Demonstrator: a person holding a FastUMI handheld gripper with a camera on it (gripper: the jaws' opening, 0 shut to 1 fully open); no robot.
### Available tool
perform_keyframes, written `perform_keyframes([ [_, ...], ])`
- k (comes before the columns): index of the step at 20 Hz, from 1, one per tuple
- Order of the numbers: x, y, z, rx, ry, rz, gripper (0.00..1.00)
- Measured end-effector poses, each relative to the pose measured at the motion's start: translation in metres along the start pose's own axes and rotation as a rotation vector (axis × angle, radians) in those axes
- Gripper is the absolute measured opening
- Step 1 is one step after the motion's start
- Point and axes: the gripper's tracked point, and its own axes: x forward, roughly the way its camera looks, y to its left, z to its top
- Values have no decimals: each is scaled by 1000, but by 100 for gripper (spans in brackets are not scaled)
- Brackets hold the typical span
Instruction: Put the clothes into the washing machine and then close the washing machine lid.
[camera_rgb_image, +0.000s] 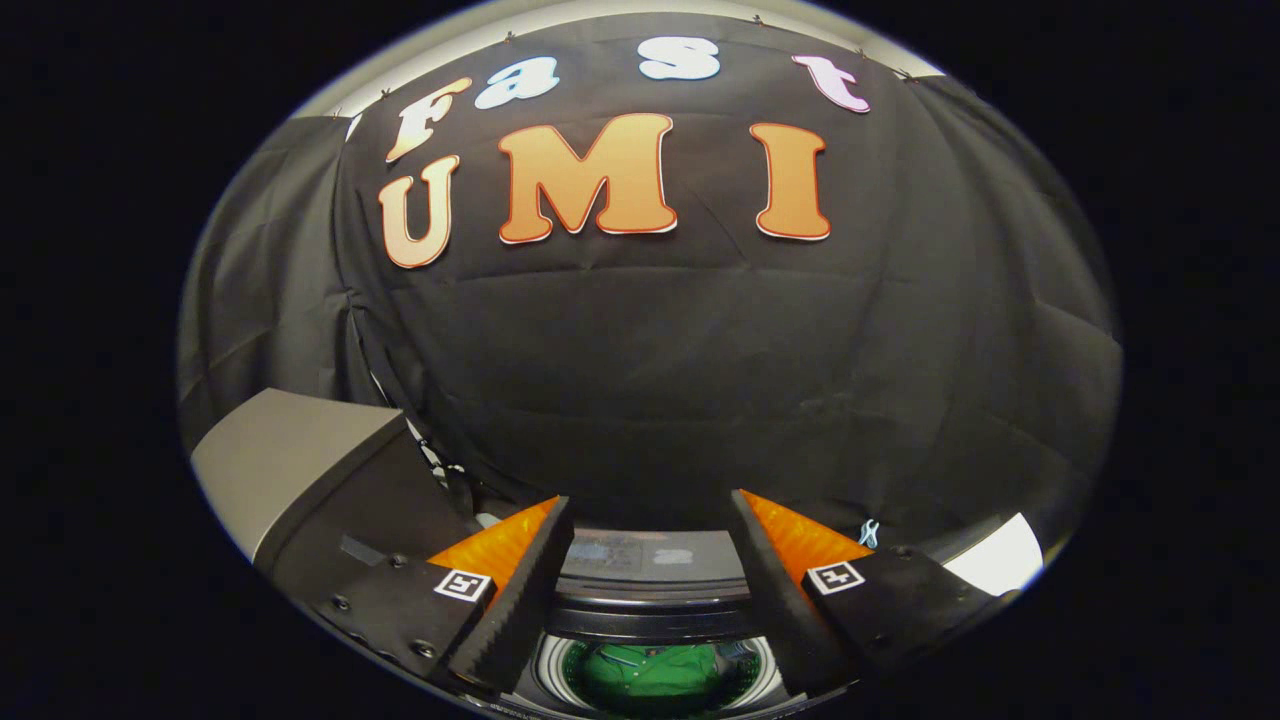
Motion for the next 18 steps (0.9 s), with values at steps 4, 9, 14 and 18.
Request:
perform_keyframes([
  [4,-22,-1,-47,-6,70,-6,99],
  [9,-33,-6,-89,32,145,-31,99],
  [14,-39,-14,-88,85,143,-42,99],
  [18,-51,-16,-55,75,80,-30,100],
])
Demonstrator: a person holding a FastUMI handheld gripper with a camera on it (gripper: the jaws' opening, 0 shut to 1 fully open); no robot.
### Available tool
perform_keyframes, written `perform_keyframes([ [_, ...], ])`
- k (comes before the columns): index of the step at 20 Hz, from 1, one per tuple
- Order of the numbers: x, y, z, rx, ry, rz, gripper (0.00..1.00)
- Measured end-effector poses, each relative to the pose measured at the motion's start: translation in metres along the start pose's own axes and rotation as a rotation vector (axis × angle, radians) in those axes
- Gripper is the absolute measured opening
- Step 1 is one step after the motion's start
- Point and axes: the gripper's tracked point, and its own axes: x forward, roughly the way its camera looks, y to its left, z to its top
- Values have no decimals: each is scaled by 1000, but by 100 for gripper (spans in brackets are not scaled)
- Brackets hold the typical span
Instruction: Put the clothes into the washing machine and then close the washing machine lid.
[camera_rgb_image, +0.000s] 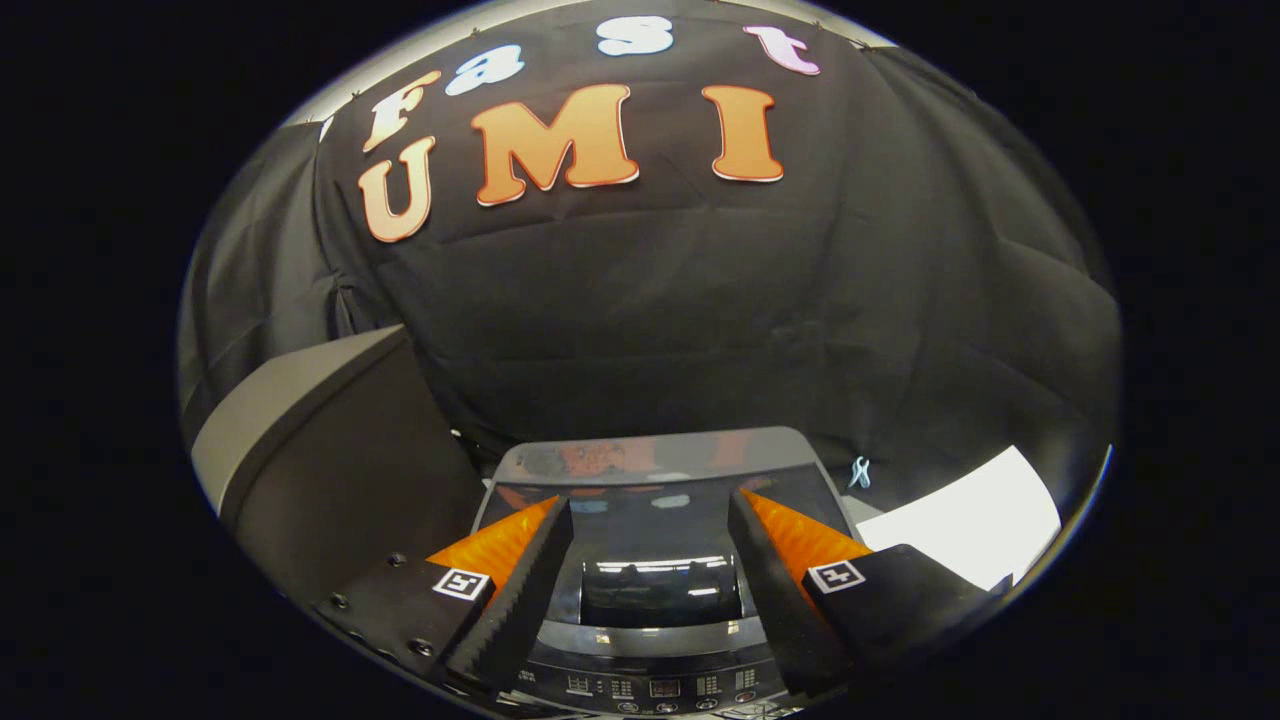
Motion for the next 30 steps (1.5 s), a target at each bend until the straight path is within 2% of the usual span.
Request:
perform_keyframes([
  [3,-16,4,38,-14,-77,28,100],
  [7,-60,8,85,-24,-183,62,99],
  [13,-146,17,146,31,-347,31,99],
  [16,-197,22,159,52,-400,8,99],
  [23,-288,37,163,-3,-460,-56,99],
  [30,-337,60,168,-5,-504,-33,98],
])
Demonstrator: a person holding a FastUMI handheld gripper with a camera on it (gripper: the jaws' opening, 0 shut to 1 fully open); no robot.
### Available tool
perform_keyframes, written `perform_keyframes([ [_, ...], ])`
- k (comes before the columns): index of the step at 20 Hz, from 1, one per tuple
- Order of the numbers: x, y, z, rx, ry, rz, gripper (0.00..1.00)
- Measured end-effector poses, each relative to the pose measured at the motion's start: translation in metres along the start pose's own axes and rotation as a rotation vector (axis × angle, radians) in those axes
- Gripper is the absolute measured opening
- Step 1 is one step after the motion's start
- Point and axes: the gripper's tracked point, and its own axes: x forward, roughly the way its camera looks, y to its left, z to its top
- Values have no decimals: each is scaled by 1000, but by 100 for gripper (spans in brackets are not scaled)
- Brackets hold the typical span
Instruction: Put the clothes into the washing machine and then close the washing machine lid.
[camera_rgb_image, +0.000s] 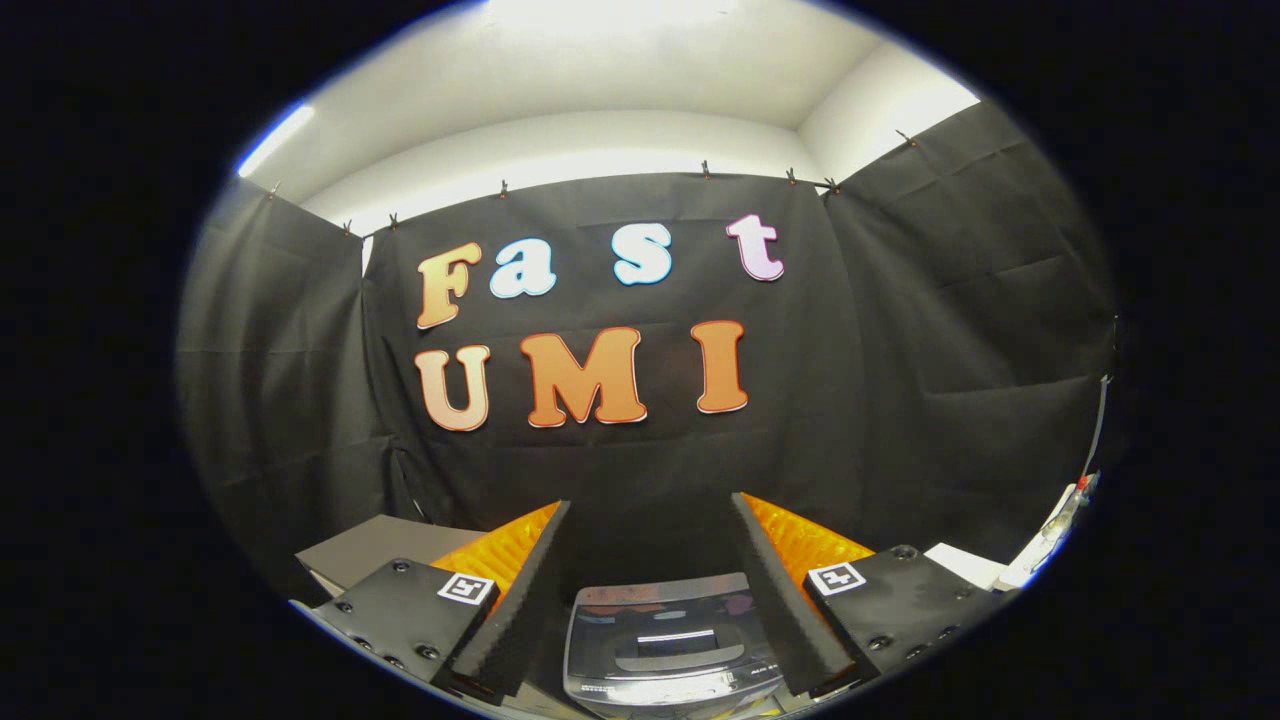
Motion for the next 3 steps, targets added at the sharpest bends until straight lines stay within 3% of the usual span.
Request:
perform_keyframes([
  [3,-6,1,5,-6,-7,6,98],
])
